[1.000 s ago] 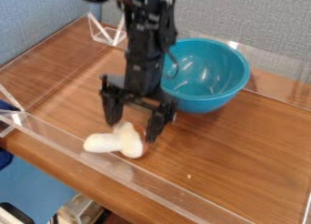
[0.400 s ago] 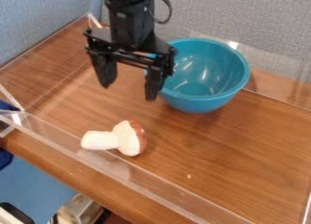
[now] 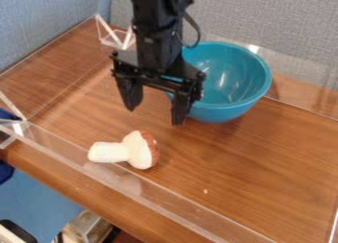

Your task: Remove the mushroom from inside the blue bowl and put it on the table

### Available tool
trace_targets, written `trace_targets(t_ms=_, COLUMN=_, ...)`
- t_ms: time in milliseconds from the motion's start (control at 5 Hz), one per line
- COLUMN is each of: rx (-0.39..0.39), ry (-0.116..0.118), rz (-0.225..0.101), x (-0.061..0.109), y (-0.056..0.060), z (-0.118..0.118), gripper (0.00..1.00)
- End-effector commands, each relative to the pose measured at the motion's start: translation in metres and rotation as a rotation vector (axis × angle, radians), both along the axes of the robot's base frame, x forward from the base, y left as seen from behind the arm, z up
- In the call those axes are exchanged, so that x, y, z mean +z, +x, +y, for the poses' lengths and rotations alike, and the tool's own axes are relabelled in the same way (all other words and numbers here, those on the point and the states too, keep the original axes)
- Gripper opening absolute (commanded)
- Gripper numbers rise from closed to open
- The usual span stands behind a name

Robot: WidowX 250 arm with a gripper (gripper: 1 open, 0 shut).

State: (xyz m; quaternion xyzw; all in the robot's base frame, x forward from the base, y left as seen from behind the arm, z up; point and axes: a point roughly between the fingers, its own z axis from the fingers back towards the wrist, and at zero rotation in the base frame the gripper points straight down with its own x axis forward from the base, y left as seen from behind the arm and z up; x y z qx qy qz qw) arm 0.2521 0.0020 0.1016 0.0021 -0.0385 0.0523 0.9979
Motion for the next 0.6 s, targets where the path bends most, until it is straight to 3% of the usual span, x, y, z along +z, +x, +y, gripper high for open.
trace_targets(t_ms=0, rx=0.018, ry=-0.002, rz=-0.029, x=0.003, y=0.003, z=0.006, gripper=1.00)
trace_targets(t_ms=400, rx=0.042, ry=0.002, rz=-0.040, x=-0.010, y=0.003, z=0.012, gripper=1.00)
